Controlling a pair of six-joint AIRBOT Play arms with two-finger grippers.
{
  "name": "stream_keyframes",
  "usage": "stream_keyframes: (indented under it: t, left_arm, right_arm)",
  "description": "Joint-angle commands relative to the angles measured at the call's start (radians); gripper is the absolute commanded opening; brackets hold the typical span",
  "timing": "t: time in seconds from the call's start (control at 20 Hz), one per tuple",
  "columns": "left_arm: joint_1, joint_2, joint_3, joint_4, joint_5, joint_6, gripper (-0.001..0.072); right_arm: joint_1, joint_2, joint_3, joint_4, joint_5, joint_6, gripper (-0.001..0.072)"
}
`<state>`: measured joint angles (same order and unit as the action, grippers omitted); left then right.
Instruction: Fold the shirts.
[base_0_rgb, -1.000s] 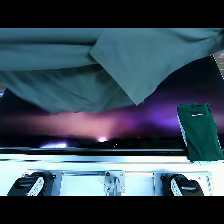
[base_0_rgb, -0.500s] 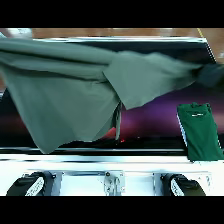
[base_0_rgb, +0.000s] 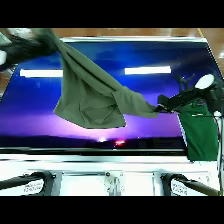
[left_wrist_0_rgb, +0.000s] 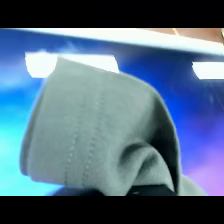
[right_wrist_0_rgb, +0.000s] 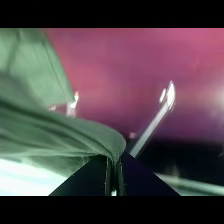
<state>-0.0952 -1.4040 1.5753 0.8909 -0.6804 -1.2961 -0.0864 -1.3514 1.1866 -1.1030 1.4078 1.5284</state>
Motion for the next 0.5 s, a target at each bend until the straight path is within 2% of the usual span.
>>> stream_keyframes:
  t: [0.0, 0.2, 0.25, 0.3, 0.35, 0.4, 0.45]
  left_arm:
    - [-0.072, -0.211, -0.001, -0.054, -0.024, 0.027, 0.0041]
    - [-0.044, -0.315, -0.001, -0.054, -0.222, -0.039, 0.0041]
    - [-0.031, -0.321, -0.001, -0.054, -0.249, -0.051, 0.0081]
    - [-0.017, -0.320, 0.000, -0.054, -0.272, -0.052, 0.0319]
    - [0.003, -0.315, 0.008, -0.053, -0.310, -0.071, 0.0666]
    - [0.034, -0.312, 0.030, -0.053, -0.375, -0.097, 0.0713]
    - [0.070, -0.308, 0.057, -0.052, -0.459, -0.105, 0.0712]
  right_arm:
    - [0.001, -0.106, -0.010, 0.105, 0.003, -0.030, 0.0066]
    - [0.001, -0.107, -0.010, 0.100, -0.048, -0.030, 0.0067]
    - [0.001, -0.107, -0.010, 0.100, -0.054, -0.030, 0.0066]
    - [0.001, -0.107, -0.010, 0.100, -0.056, -0.029, 0.0066]
    - [0.001, -0.107, -0.010, 0.100, -0.054, -0.030, 0.0066]
    - [0.001, -0.107, -0.010, 0.100, -0.048, -0.029, 0.0066]
    - [0.001, -0.107, -0.010, 0.100, -0.038, -0.030, 0.0067]
